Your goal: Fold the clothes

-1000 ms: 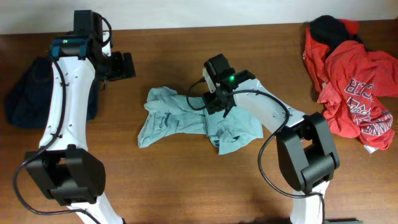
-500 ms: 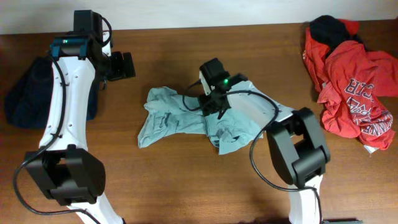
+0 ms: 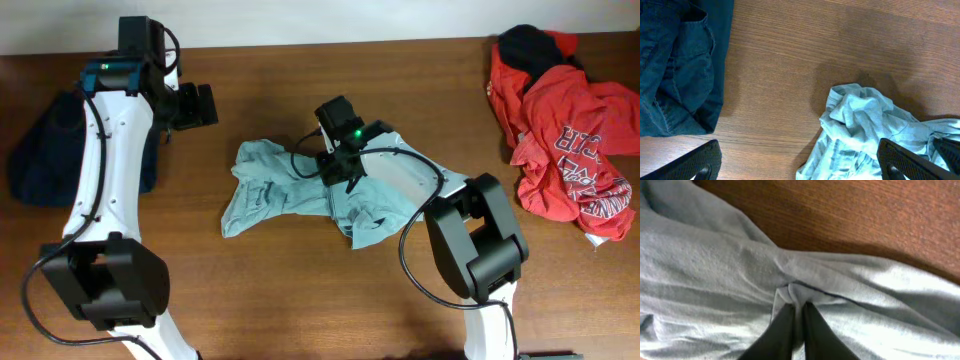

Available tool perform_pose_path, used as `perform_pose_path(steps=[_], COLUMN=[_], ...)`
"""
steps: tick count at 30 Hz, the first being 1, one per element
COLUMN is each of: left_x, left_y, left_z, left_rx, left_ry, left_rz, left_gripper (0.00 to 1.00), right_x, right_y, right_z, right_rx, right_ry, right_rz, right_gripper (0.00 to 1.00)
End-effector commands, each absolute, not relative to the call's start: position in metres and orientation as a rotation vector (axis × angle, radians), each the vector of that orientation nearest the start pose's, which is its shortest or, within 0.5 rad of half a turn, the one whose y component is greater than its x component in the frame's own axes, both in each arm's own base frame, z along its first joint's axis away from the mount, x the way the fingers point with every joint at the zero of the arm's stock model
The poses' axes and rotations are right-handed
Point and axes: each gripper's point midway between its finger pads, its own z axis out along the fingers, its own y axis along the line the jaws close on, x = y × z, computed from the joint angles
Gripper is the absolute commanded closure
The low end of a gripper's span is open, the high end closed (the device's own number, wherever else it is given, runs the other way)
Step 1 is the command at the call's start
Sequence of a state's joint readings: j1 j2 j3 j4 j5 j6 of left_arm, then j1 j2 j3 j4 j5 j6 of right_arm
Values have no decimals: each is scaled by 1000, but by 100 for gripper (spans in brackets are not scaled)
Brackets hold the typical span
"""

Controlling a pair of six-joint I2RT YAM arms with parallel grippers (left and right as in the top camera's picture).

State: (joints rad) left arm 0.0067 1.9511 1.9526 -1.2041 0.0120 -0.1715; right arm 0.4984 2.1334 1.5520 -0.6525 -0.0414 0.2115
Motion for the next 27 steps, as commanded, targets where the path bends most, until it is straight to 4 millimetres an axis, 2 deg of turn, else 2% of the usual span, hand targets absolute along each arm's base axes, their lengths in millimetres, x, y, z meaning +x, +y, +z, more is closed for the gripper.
perform_pose_path(steps=[1,5,8,16,17,20,25,26,27], left_x=[453,453,453,453,453,453,453,453,453], left_y=[-3,-3,-3,-3,-3,-3,-4,-4,-3], left_z=[192,192,192,192,192,192,192,192,192], left_rx=[-219,-219,-219,-219,-219,-219,-219,-219,-219], left_ry=[2758,2758,2757,2758,2758,2758,2758,2758,2758], left_rz=[-70,-70,-70,-70,-70,-70,-70,-70,-70], left_gripper=[1,1,1,1,1,1,1,1,1], right_x=[418,424,434,475,478,483,483,483,483], right_y=[233,235,239,256,256,254,254,254,254], right_z=[16,23,37,108,112,116,97,90,84], right_rx=[-394,-390,-385,-362,-357,-345,-350,-352,-355], right_ry=[2805,2786,2757,2597,2585,2569,2602,2613,2624], right_rz=[184,189,202,226,222,215,201,197,197], right_gripper=[96,96,96,96,96,96,96,87,66])
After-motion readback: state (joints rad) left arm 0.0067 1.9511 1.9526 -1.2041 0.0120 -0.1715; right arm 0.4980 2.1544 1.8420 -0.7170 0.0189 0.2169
